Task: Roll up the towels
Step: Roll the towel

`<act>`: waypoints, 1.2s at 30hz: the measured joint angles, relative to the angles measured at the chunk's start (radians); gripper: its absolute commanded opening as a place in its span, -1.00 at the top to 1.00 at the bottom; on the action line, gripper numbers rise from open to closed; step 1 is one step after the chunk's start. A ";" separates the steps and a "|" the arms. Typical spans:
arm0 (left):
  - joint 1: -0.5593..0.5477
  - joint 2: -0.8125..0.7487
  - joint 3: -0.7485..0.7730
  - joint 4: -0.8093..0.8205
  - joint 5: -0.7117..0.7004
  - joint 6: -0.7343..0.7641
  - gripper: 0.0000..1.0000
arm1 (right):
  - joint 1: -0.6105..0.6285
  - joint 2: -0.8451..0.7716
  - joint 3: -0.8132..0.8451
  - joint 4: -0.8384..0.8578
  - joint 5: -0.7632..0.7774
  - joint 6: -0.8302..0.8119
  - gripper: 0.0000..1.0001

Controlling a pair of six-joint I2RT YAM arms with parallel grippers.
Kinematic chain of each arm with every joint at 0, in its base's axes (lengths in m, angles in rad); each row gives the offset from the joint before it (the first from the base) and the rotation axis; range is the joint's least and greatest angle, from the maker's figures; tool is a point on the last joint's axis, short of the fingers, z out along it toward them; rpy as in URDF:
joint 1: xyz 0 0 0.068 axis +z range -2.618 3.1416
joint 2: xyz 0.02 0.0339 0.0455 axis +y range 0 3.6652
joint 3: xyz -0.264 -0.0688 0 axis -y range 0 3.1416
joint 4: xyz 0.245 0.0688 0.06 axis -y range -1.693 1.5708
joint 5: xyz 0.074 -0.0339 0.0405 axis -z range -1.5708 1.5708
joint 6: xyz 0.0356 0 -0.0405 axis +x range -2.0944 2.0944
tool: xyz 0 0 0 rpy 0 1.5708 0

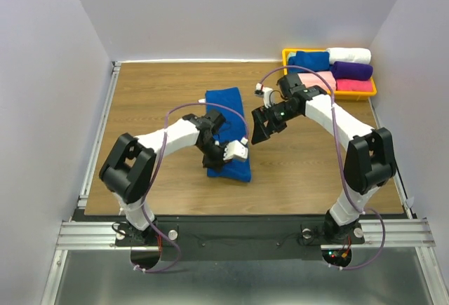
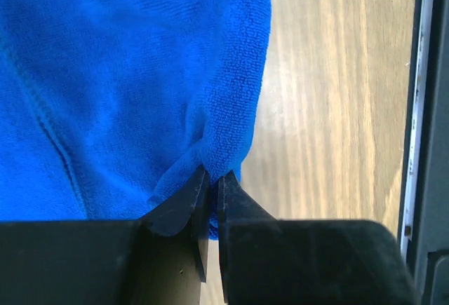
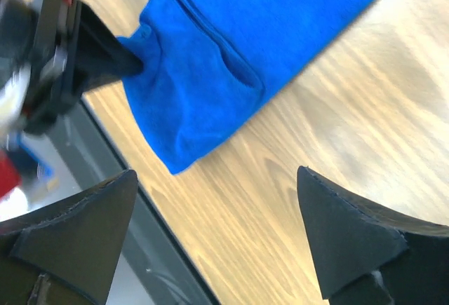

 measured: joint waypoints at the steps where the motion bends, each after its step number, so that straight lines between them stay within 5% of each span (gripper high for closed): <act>1: 0.027 0.035 0.039 -0.036 0.024 0.014 1.00 | -0.007 -0.008 0.000 -0.001 0.005 -0.006 -1.00; 10: 0.146 0.199 0.259 -0.261 0.147 0.112 0.99 | -0.040 -0.132 -0.006 -0.009 0.039 -0.089 -0.98; 17: 0.194 0.346 0.370 -0.328 0.193 0.133 0.99 | -0.037 -0.226 -0.086 -0.013 0.037 -0.204 -0.30; 20: 0.209 0.405 0.405 -0.355 0.225 0.132 0.99 | -0.024 -0.272 -0.125 -0.012 0.056 -0.243 -0.18; 27: 0.226 0.476 0.470 -0.419 0.269 0.121 0.96 | 0.200 -0.367 -0.230 0.051 0.215 -0.301 -0.17; 36: 0.241 0.534 0.516 -0.470 0.308 0.097 0.93 | 0.535 -0.256 -0.251 0.262 0.551 -0.343 -0.29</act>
